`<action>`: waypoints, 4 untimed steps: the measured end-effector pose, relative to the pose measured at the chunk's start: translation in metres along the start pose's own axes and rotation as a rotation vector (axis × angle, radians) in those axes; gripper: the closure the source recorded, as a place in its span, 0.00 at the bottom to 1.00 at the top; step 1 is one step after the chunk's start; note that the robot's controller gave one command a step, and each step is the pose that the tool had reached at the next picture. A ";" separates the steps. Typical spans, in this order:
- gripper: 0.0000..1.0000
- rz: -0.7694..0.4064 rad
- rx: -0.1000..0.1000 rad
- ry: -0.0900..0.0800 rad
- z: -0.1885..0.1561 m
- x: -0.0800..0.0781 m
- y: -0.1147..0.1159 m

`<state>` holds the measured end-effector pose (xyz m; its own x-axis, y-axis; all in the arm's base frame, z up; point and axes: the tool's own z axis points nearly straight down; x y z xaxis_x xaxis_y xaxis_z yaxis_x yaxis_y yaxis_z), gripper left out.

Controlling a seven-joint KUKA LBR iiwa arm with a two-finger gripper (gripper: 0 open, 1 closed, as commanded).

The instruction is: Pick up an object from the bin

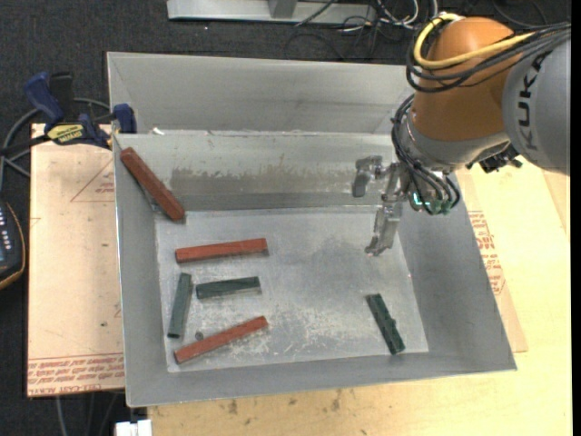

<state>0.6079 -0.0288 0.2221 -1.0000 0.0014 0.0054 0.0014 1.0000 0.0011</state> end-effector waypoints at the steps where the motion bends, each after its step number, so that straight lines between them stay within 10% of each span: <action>1: 0.00 -0.095 -0.001 0.006 0.067 0.089 0.009; 2: 0.00 -0.102 0.002 0.001 0.137 0.091 -0.056; 3: 0.00 0.251 0.000 -0.012 0.152 0.118 -0.098; 4: 1.00 0.248 0.000 -0.008 0.152 0.119 -0.097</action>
Offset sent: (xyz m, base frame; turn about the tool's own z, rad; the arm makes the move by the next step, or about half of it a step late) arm -0.0855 0.0082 -0.0623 -0.0960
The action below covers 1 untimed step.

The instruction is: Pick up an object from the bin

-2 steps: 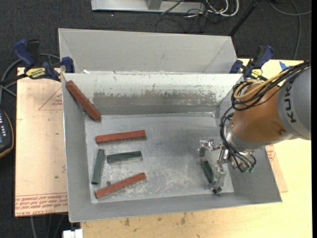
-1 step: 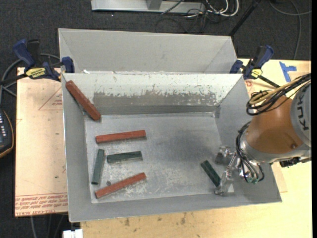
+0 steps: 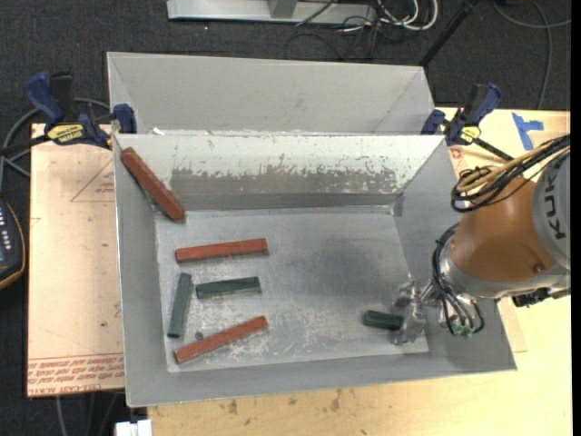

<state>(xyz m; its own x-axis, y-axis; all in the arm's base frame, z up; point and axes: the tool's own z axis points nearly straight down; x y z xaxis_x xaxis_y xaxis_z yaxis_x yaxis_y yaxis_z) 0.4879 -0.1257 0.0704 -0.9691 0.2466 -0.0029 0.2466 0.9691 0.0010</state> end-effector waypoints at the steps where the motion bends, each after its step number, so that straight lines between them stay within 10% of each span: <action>1: 1.00 -0.042 0.000 -0.010 -0.155 -0.039 0.012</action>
Offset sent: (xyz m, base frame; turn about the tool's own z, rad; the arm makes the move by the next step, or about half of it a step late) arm 0.0369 0.0019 0.1505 -0.0410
